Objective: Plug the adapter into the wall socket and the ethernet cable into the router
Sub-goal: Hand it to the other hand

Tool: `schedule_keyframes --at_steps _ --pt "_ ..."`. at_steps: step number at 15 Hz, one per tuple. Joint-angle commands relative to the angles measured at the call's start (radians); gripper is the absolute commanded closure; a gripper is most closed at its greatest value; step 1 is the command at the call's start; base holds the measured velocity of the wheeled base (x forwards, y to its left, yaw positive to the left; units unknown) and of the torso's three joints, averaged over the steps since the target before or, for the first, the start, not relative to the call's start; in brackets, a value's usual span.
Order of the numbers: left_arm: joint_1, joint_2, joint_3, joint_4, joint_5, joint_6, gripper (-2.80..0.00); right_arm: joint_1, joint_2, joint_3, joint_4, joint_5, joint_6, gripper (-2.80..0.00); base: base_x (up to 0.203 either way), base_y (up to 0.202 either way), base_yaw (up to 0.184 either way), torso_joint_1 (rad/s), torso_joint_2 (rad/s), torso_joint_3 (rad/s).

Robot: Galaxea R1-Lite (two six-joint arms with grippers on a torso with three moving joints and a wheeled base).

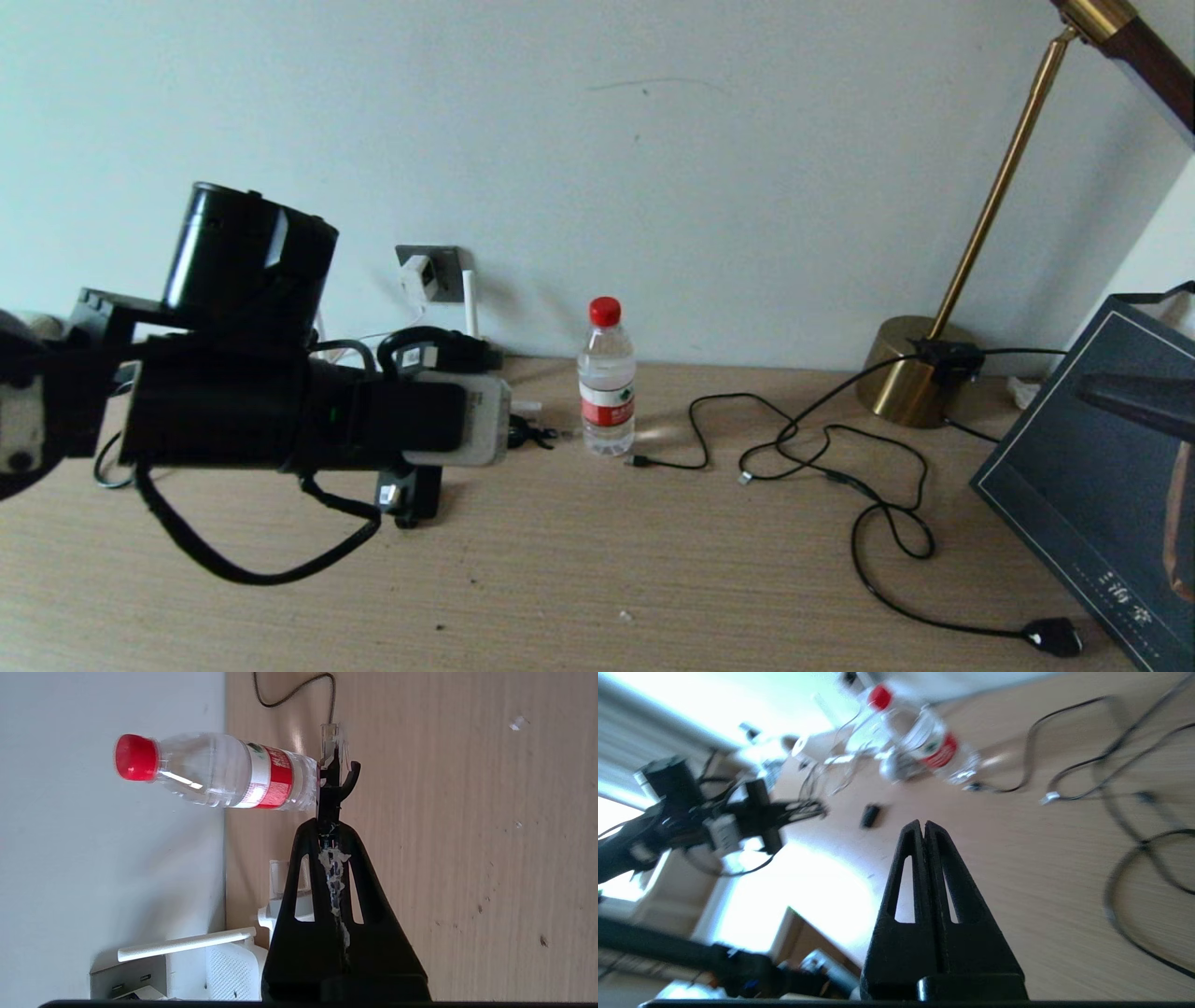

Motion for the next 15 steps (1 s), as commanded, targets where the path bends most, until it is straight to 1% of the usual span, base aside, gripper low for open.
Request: schedule_keyframes --at_steps 1,2,3,5,8,9,12,15 --pt "-0.036 0.015 -0.014 -0.003 -0.002 -0.008 0.0 0.095 0.061 -0.024 -0.001 0.006 0.006 0.0 0.0 0.0 0.0 0.0 0.0 0.0" --pt "-0.052 0.027 -0.027 -0.004 -0.001 -0.017 0.0 0.131 0.073 -0.027 -0.001 0.006 0.006 -2.8 0.0 0.0 0.0 0.0 0.0 0.0" --pt "-0.064 0.039 -0.045 -0.004 -0.001 -0.023 0.0 0.144 0.09 -0.028 -0.004 0.006 0.006 -2.8 0.0 0.0 0.0 0.0 0.0 0.0" --pt "-0.074 0.065 -0.079 -0.004 -0.001 -0.024 0.0 0.168 0.102 -0.015 -0.052 0.005 0.009 -2.8 0.0 0.0 0.0 0.0 0.0 0.0" --pt "-0.079 0.11 -0.157 -0.004 0.001 -0.022 0.0 0.251 0.122 -0.013 -0.066 0.005 0.01 -2.8 0.0 0.0 0.0 0.0 0.0 0.0" --pt "-0.081 0.124 -0.188 -0.002 0.002 -0.022 0.0 0.274 0.155 -0.018 -0.077 0.005 0.009 -2.8 0.0 0.0 0.0 0.0 0.0 0.0" --pt "-0.1 0.153 -0.258 0.006 0.002 -0.026 0.0 0.318 0.263 -0.012 -0.208 0.002 0.011 -2.8 0.0 0.0 0.0 0.0 0.0 0.0" --pt "-0.137 0.184 -0.314 0.012 0.004 -0.032 0.0 0.356 0.323 -0.024 -0.259 0.002 0.003 -2.8 0.0 0.0 0.0 0.0 0.0 0.0"
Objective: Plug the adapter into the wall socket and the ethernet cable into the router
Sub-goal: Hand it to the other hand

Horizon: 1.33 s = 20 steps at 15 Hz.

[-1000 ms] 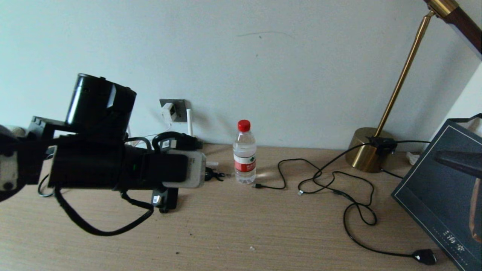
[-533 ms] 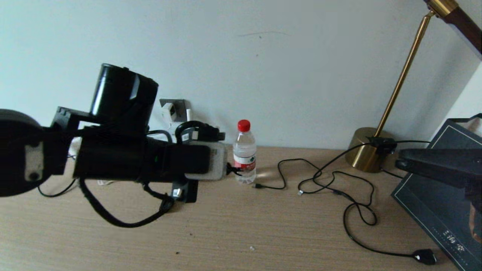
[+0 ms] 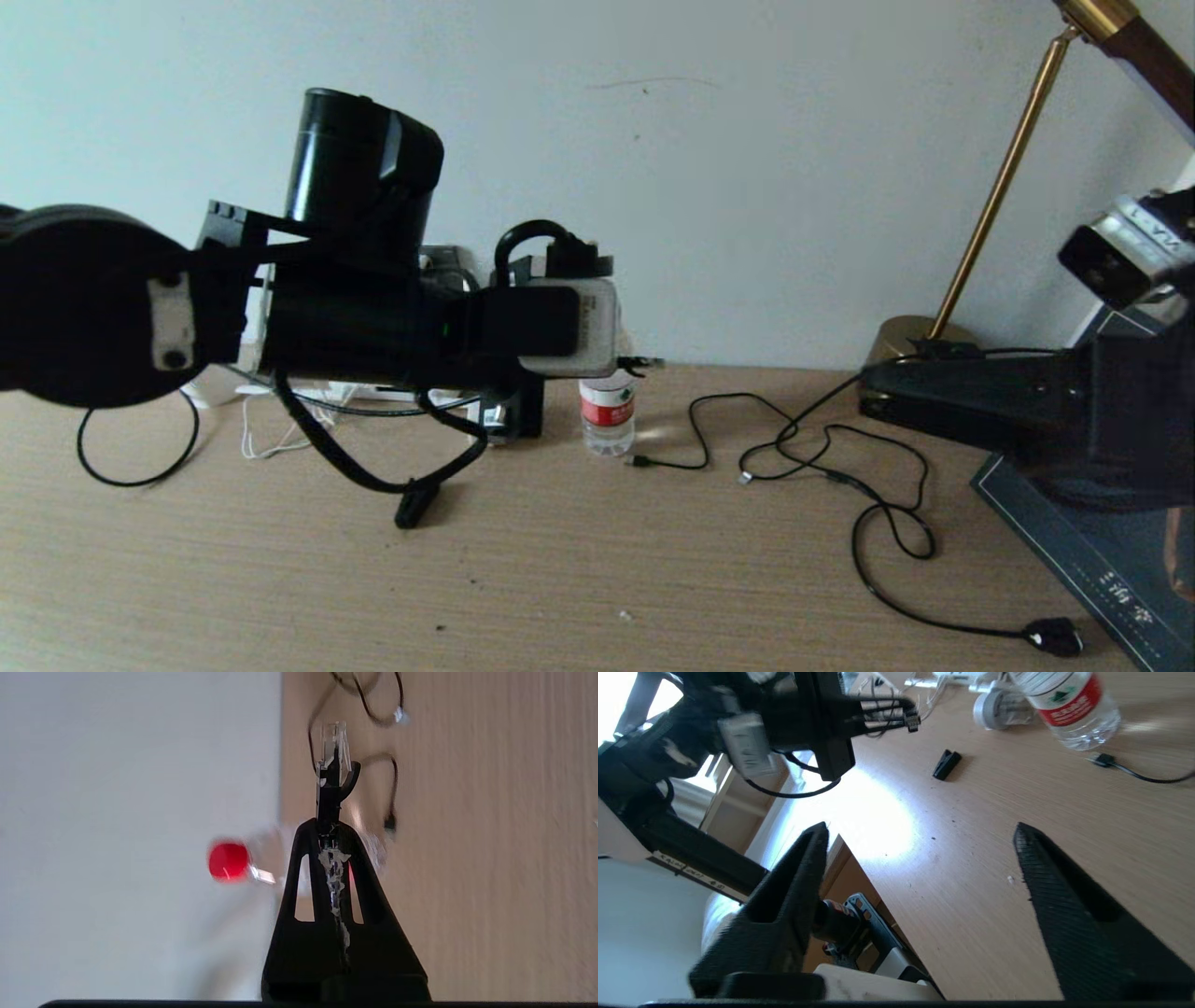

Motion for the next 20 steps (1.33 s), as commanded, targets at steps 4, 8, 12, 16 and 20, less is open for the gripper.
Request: schedule_keyframes --at_steps 4,8,12,16,20 --pt "-0.058 0.034 -0.032 0.004 0.027 -0.014 0.0 0.041 0.123 -0.013 -0.093 0.001 0.004 -2.8 0.0 0.0 0.0 0.0 0.0 0.0" --pt "-0.066 0.041 -0.032 -0.001 0.033 -0.014 0.0 0.109 0.175 -0.045 -0.095 -0.014 0.0 -2.8 0.0 0.0 0.0 0.0 0.0 0.0" --pt "-0.066 0.039 -0.03 -0.004 0.033 -0.014 0.0 0.156 0.235 -0.077 -0.096 -0.061 -0.002 -2.8 0.0 0.0 0.0 0.0 0.0 0.0" --pt "-0.078 0.034 -0.028 -0.004 0.034 -0.014 0.0 0.156 0.279 -0.124 -0.096 -0.073 -0.003 -2.8 0.0 0.0 0.0 0.0 0.0 0.0" --pt "-0.08 0.022 -0.018 -0.003 0.034 -0.014 0.0 0.156 0.323 -0.164 -0.107 -0.094 -0.005 -2.8 0.0 0.0 0.0 0.0 0.0 0.0"
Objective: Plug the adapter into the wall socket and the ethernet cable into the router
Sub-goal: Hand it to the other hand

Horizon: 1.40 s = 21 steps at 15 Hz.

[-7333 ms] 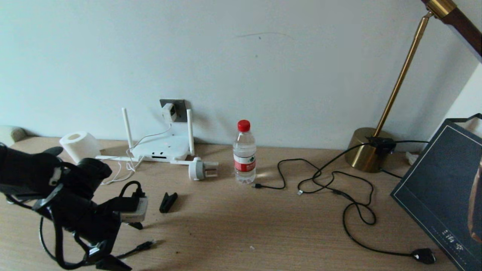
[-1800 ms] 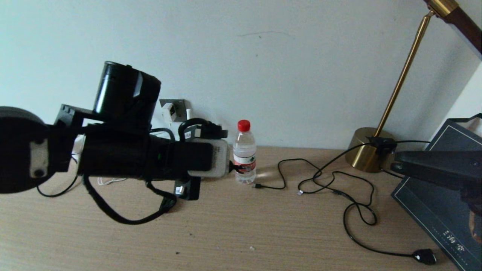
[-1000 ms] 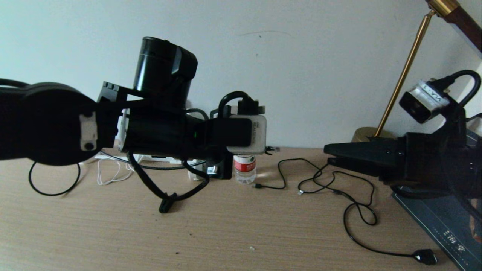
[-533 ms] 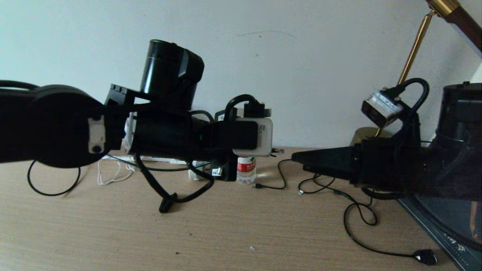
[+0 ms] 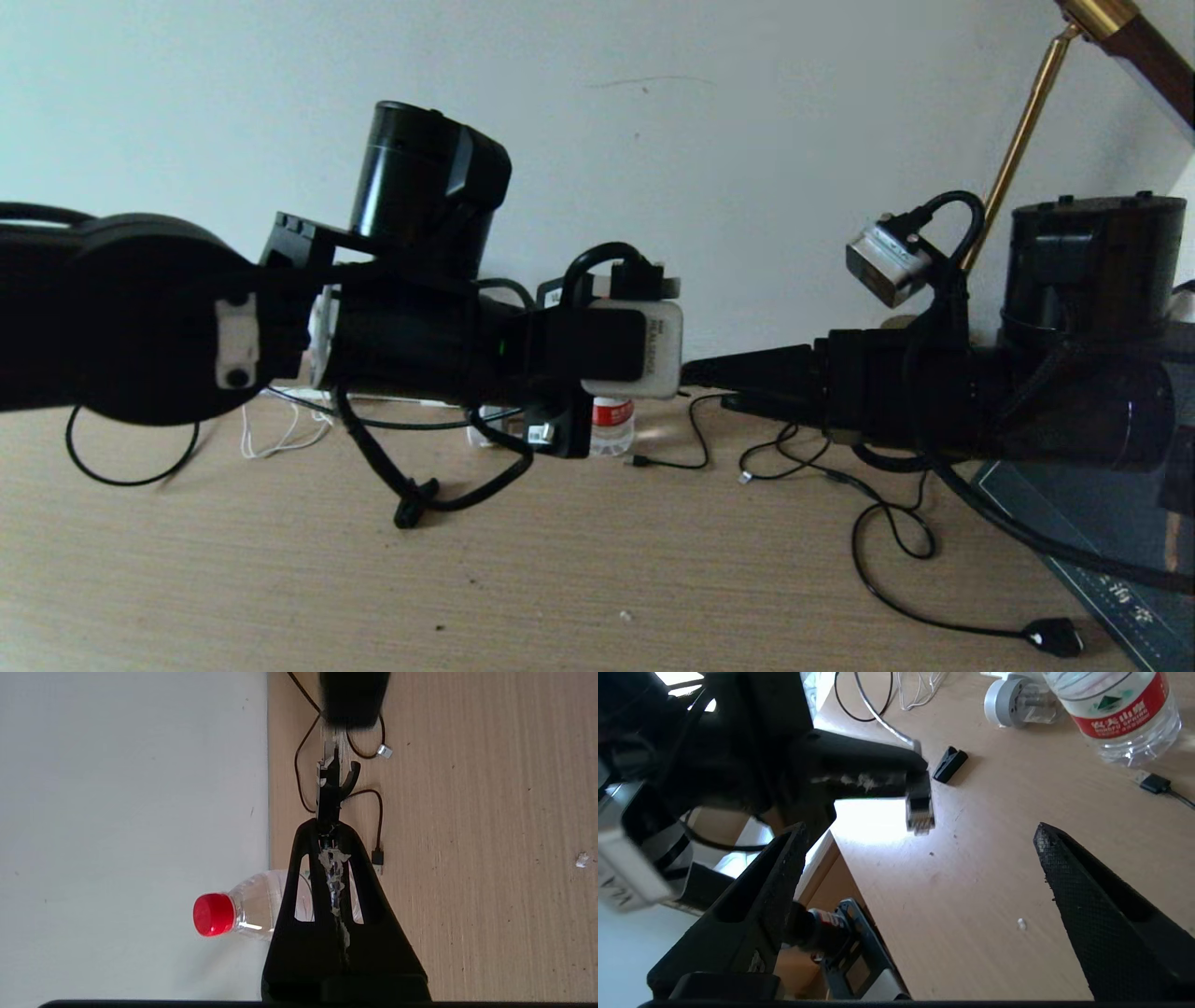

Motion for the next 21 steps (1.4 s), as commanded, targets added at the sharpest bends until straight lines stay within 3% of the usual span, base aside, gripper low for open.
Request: schedule_keyframes --at_steps 1,10,11,21 --pt "-0.001 -0.017 0.009 0.001 -0.001 0.007 0.0 0.001 0.031 -0.011 -0.025 0.004 0.004 -2.8 0.0 0.0 0.0 0.0 0.0 0.0" --pt "-0.002 -0.019 0.029 -0.005 -0.001 0.008 0.0 0.001 0.053 -0.021 -0.046 -0.002 0.004 -2.8 0.0 0.0 0.0 0.0 0.0 0.0" --pt "-0.007 -0.019 0.029 -0.006 -0.001 0.007 0.0 0.001 0.053 -0.021 -0.047 -0.002 0.004 0.0 0.0 0.0 0.0 0.0 0.0 0.0" --pt "-0.01 -0.007 0.027 -0.015 -0.003 0.005 0.0 0.001 0.053 -0.021 -0.047 -0.009 0.008 0.0 0.0 0.0 0.0 0.0 0.0 0.0"
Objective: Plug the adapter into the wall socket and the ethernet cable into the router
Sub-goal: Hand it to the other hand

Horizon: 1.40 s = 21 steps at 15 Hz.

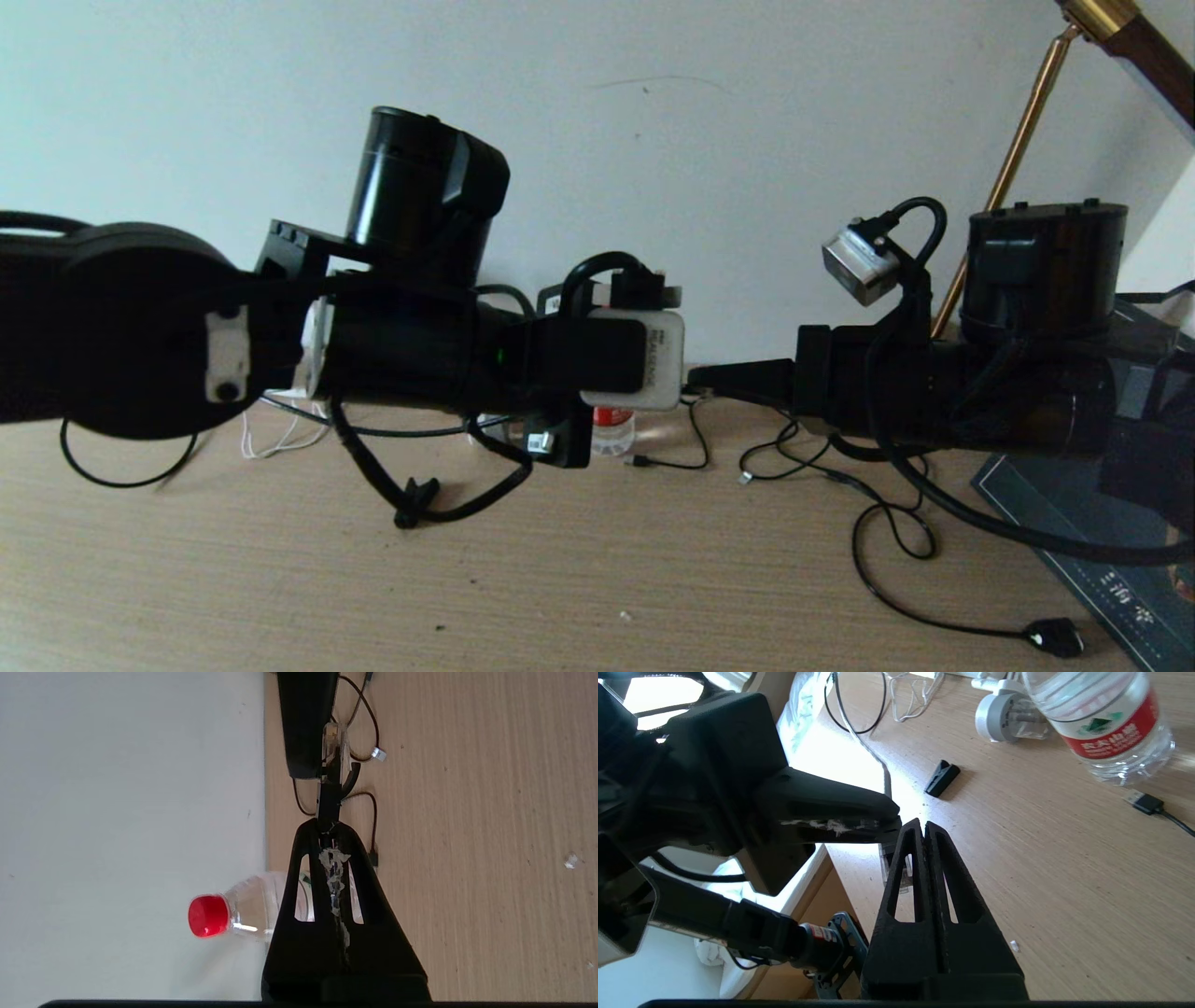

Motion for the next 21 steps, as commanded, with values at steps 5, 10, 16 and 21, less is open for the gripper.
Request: schedule_keyframes --at_steps 5,10,16,21 --pt "-0.007 0.014 0.006 -0.023 -0.001 -0.002 0.0 0.001 -0.006 0.005 -0.002 0.002 0.007 0.0 0.0 0.0 0.0 0.0 0.0 0.0" --pt "-0.006 0.015 0.006 -0.025 -0.001 -0.012 0.0 0.012 -0.014 0.008 -0.002 -0.059 0.01 -1.74 0.0 0.0 0.0 0.0 0.0 0.0" --pt "-0.004 0.021 0.006 -0.051 -0.001 -0.025 0.0 0.028 -0.053 0.028 -0.002 -0.068 0.011 -2.8 0.0 0.0 0.0 0.0 0.0 0.0" --pt "-0.003 0.025 0.005 -0.054 -0.003 -0.025 0.0 0.032 -0.055 0.037 -0.002 -0.066 0.012 0.0 0.0 0.0 0.0 0.0 0.0 0.0"
